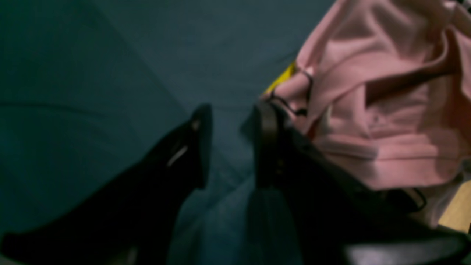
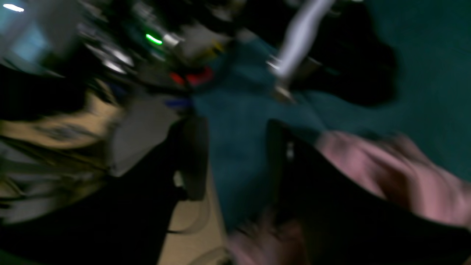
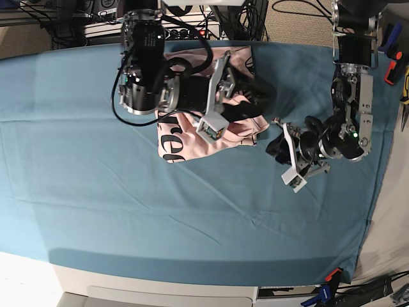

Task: Fold the T-shirt properly
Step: 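Press the folded layer flat with the right gripper and release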

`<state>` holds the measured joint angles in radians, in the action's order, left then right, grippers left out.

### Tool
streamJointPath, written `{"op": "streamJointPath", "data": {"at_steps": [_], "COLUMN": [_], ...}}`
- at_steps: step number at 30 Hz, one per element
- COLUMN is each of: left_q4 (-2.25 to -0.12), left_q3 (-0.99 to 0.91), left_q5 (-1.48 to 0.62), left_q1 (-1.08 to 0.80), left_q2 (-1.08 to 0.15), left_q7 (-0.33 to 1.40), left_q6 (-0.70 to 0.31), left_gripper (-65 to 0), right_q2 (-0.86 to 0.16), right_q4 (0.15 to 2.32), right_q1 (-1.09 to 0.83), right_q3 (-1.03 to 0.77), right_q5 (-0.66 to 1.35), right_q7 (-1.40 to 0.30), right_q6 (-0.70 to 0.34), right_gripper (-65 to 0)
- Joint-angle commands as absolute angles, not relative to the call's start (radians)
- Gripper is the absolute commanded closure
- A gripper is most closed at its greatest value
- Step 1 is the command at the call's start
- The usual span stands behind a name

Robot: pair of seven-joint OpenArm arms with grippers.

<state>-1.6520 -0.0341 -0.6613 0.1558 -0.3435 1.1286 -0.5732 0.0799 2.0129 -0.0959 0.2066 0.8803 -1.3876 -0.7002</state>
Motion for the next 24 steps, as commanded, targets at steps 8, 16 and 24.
{"op": "streamJointPath", "data": {"at_steps": [8, 16, 24], "left_q4": [-1.667, -1.667, -1.667], "left_q3": [-0.039, -0.039, -0.039], "left_q5": [-0.672, -0.673, -0.673], "left_q1": [0.135, 0.128, 0.127], "left_q2": [-0.352, -0.352, -0.352], "left_q7": [1.102, 1.098, 1.099], "left_q6": [-0.574, -0.574, -0.574], "left_gripper": [-20.0, -20.0, -20.0], "right_q2": [0.078, 0.077, 0.077], "right_q4": [2.037, 2.037, 2.037], "right_q1": [-0.086, -0.118, -0.166], "right_q3": [0.105, 0.116, 0.239], "right_q5": [0.568, 0.329, 0.060], "right_q7": [-1.205, -1.198, -1.204], "right_q6": [-0.584, -0.436, -0.323], "right_gripper": [0.0, 0.0, 0.0]}}
